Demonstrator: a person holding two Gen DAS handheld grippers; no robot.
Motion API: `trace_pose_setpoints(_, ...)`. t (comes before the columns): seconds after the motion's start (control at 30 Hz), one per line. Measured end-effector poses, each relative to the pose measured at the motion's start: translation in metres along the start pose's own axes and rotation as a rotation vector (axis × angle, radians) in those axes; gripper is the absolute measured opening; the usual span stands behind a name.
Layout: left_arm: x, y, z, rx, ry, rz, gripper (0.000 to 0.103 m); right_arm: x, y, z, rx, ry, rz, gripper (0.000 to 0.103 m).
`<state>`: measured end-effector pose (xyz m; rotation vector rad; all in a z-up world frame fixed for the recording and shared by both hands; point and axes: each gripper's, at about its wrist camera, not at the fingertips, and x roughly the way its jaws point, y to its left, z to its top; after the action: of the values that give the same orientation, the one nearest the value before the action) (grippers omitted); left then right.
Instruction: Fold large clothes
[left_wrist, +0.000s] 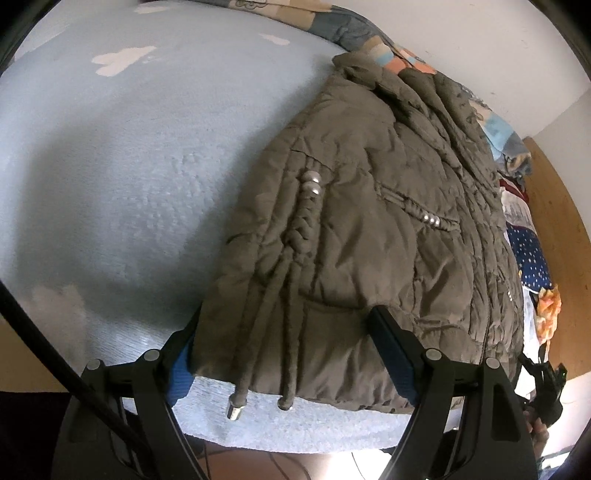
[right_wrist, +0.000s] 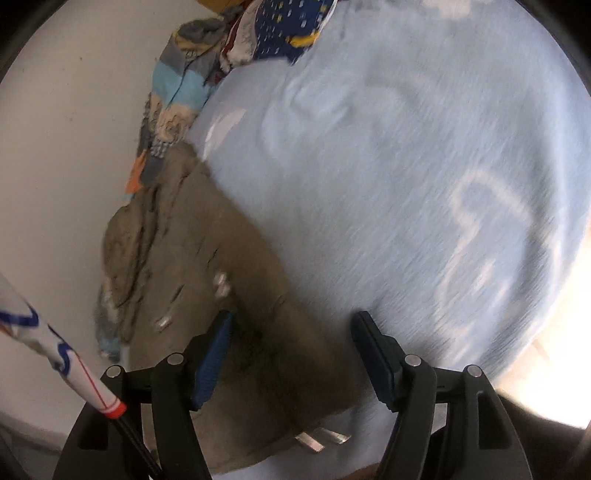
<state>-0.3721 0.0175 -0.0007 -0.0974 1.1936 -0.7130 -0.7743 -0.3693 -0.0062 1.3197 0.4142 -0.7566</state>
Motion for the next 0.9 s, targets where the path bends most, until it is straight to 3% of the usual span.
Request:
trace_pose_setpoints(0.2,-0.003,-0.010,-0.010,0.018,0.003,-0.076,0.081,0.023,0.025,-0.036,-0.096,0.165,0.079,0.073)
trace_pose_setpoints(0.27,-0.005,-0.015,-0.011,0.037,-0.031,-0.045,0.073,0.032,0.034,-0.049,-0.118,0.219,0.132,0.068)
trace_pose_setpoints(0.3,-0.006,-0.015,-0.011,0.043,-0.048,-0.029,0.073,0.033,0.038,-0.051,-0.131,0.215,0.132,0.064)
trace_pose_setpoints(0.37,-0.003,-0.017,-0.012,0.058,-0.050,-0.008,0.073,0.029,0.043,-0.051,-0.149,0.161,0.144,0.042)
trace_pose_setpoints(0.47,0.002,-0.023,-0.015,0.096,-0.063,0.029,0.073,0.027,0.042,-0.048,-0.140,0.133,0.152,0.036)
trace_pose_setpoints(0.63,-0.002,-0.037,-0.016,0.159,-0.114,0.016,0.073,0.038,0.047,-0.055,-0.164,0.134,0.103,0.036)
trace_pose_setpoints(0.7,0.004,-0.037,-0.016,0.171,-0.112,0.060,0.073,0.037,0.047,-0.056,-0.164,0.133,0.104,0.036)
trace_pose_setpoints(0.9,0.008,-0.047,-0.017,0.226,-0.134,0.101,0.072,0.037,0.044,-0.053,-0.167,0.137,0.082,0.039)
